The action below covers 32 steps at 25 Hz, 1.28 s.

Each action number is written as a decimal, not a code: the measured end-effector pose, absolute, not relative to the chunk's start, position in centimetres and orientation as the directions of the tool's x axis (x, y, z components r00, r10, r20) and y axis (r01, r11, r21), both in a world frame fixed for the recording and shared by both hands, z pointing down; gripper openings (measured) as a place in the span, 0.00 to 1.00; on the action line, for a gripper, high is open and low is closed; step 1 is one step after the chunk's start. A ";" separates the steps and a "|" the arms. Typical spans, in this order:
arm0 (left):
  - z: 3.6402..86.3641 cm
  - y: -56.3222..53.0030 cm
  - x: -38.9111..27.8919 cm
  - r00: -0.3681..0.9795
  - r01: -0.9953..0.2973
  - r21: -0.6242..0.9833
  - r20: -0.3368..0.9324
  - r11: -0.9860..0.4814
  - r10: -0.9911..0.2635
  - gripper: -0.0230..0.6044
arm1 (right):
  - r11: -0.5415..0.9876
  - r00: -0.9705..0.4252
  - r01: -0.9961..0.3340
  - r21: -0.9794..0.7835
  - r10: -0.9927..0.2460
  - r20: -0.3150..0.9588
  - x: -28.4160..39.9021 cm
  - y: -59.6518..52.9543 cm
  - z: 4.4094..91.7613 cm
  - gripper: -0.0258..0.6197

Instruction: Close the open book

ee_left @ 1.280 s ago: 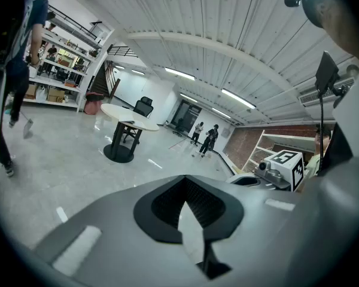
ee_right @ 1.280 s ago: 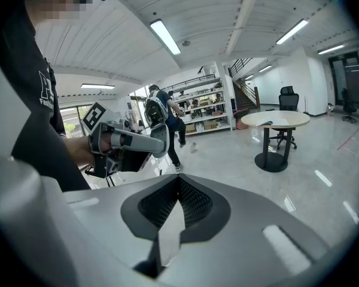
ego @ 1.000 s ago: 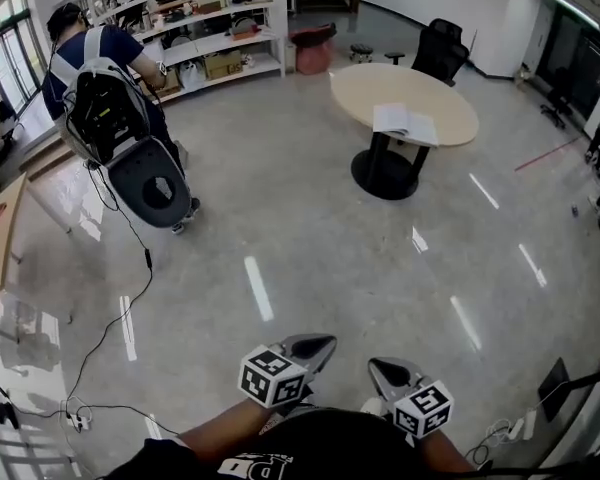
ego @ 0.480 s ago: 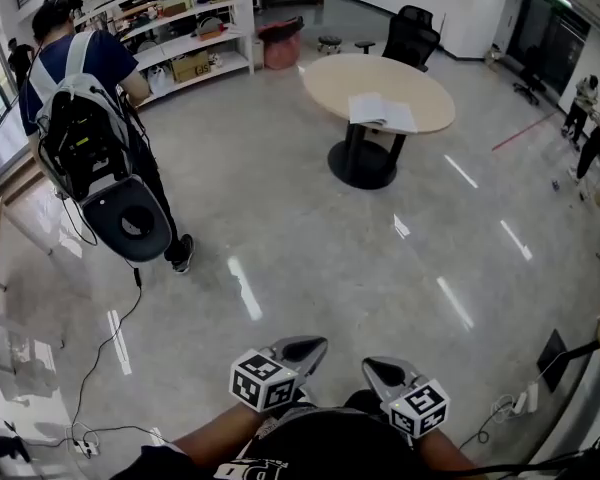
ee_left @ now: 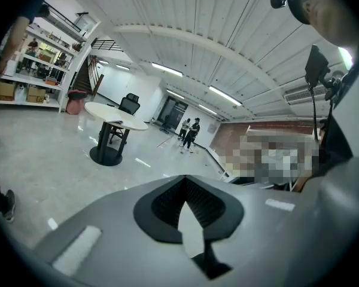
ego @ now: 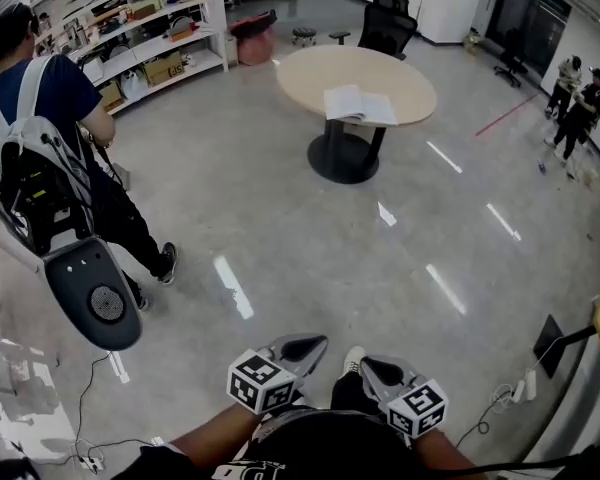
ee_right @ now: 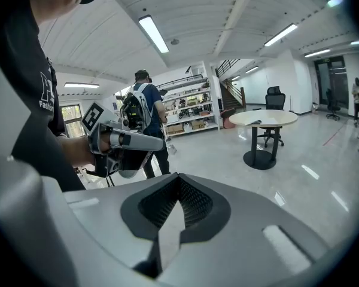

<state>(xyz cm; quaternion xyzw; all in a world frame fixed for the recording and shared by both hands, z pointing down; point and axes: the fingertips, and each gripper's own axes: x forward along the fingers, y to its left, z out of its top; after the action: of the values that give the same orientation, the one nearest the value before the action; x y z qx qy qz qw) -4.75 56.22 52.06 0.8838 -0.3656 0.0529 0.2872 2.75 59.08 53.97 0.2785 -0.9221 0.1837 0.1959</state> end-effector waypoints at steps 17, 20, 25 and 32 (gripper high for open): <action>48.2 40.5 0.2 0.617 -0.776 0.392 0.310 -0.494 -0.723 0.05 | 0.862 -0.856 -0.456 -0.221 -0.356 0.375 7.7 41.3 49.9 0.05; 47.3 37.3 1.5 0.595 -0.792 0.380 0.302 -0.478 -0.745 0.05 | 0.865 -0.863 -0.448 -0.225 -0.352 0.364 9.6 38.0 49.2 0.05; 47.4 34.8 3.8 0.561 -0.815 0.367 0.307 -0.448 -0.769 0.05 | 0.865 -0.870 -0.441 -0.238 -0.348 0.349 12.6 35.5 49.8 0.05; 48.2 32.5 6.3 0.575 -0.811 0.376 0.365 -0.448 -0.733 0.05 | 0.844 -0.870 -0.457 -0.282 -0.358 0.339 14.4 32.9 50.1 0.05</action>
<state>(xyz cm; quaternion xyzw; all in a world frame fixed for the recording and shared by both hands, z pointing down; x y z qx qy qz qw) 6.26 32.52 48.22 0.8477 -0.4551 0.0746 0.2620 14.35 32.89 50.14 0.2142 -0.9501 0.1797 0.1380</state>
